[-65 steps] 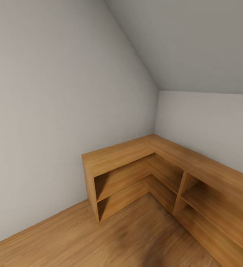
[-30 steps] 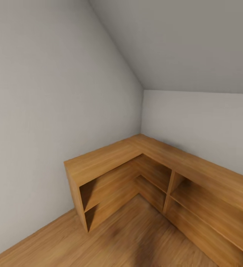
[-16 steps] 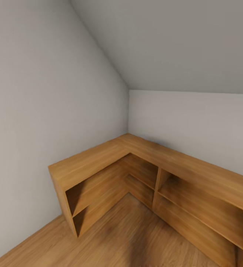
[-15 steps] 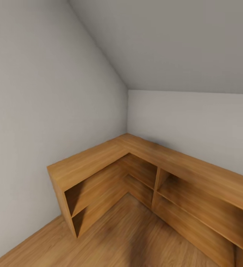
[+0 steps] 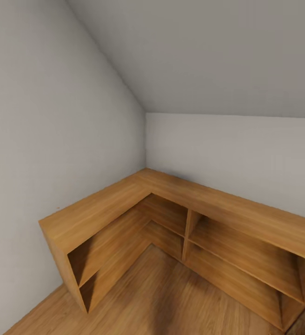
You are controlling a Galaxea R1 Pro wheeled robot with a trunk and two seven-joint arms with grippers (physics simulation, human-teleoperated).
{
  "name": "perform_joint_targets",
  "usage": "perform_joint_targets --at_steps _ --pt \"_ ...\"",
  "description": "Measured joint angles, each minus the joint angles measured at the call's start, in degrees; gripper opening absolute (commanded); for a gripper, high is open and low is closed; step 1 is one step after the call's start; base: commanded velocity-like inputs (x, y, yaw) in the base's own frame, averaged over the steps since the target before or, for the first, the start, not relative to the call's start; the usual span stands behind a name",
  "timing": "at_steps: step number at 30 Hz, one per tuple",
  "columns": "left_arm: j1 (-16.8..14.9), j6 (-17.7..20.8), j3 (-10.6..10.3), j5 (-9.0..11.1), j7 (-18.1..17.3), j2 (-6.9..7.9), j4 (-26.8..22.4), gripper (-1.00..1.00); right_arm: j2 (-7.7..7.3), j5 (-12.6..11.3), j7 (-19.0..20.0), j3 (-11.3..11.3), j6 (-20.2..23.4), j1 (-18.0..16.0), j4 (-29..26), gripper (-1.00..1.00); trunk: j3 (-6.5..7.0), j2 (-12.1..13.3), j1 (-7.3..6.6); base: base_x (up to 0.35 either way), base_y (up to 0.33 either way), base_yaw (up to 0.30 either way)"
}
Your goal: In the bedroom, organize the workspace by keeping the computer under the desk, ensuring the monitor is on the desk, placing the keyboard on the desk next to the monitor, placing the mouse on the desk next to the keyboard, moving the folder from the swivel chair onto the desk next to the mouse, stacking the notebook on top of the folder with the pen on top of the notebook, and positioning the swivel chair next to the desk.
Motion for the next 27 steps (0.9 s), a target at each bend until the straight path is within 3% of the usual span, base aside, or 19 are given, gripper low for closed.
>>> perform_joint_targets --at_steps 27 --pt "0.0 0.0 -0.1 0.0 0.0 -0.02 0.0 1.0 -0.13 0.0 0.0 -0.1 0.0 0.0 0.0 1.0 0.0 0.0 0.0 0.023 0.016 -0.255"
